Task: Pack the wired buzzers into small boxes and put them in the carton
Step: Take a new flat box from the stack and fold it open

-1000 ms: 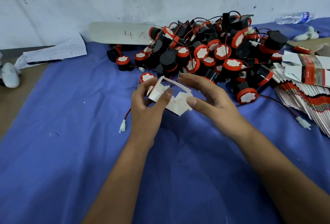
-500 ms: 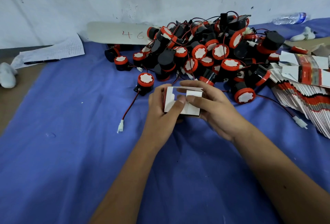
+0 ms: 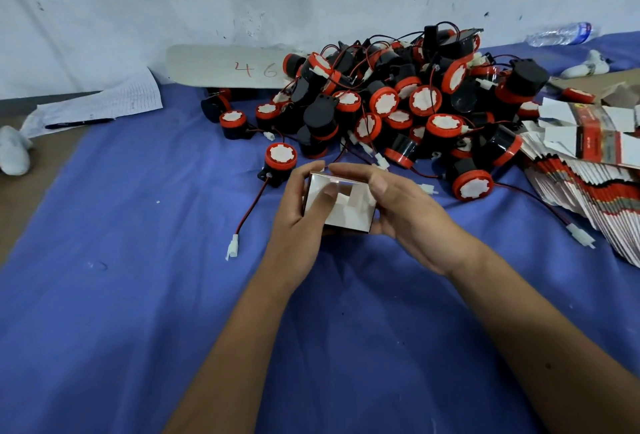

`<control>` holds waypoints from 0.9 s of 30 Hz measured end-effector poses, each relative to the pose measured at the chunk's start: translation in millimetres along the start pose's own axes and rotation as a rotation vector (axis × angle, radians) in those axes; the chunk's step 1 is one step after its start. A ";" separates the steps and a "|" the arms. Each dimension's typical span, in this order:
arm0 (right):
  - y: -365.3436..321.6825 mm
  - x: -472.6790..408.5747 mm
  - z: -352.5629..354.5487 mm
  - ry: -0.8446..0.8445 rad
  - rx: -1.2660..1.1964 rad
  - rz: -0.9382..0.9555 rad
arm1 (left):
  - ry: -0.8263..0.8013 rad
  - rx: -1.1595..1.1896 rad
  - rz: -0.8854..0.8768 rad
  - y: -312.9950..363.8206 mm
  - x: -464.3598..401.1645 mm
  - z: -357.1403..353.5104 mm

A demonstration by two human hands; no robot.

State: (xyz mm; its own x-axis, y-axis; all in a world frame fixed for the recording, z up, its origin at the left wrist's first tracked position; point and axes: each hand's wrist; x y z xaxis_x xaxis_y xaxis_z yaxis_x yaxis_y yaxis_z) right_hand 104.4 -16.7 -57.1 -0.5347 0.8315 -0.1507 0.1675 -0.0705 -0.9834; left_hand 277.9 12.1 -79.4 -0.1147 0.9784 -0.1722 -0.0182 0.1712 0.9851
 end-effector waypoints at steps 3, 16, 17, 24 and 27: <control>-0.1 -1.5 0.5 0.081 0.131 0.007 | 0.024 -0.079 -0.023 1.6 -0.6 4.5; 10.5 -5.9 5.5 0.231 0.725 0.366 | -0.036 0.019 0.071 7.7 2.3 3.8; 10.5 -5.8 5.4 0.233 0.718 0.361 | -0.040 0.020 0.067 8.1 1.8 3.7; 8.9 -0.7 0.5 -0.065 0.812 0.228 | -0.002 -0.085 -0.006 8.7 3.1 -2.5; 5.2 4.1 -2.1 -0.130 0.779 0.144 | 0.041 -0.065 0.020 9.7 1.9 -0.2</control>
State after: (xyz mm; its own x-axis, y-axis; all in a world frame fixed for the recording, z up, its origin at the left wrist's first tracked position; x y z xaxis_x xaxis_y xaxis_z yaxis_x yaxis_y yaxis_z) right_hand 104.8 -12.5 -62.6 -0.6521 0.7174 -0.2452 -0.3580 -0.5765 -0.7345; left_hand 277.3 15.6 -70.2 -0.1560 0.9757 -0.1539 -0.0798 0.1428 0.9865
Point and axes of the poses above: each hand's wrist, its own x-axis away from the middle knuckle, its own z-axis out of the back of the hand, y = z × x, and after that the axes turned 1 degree about z, right-handed
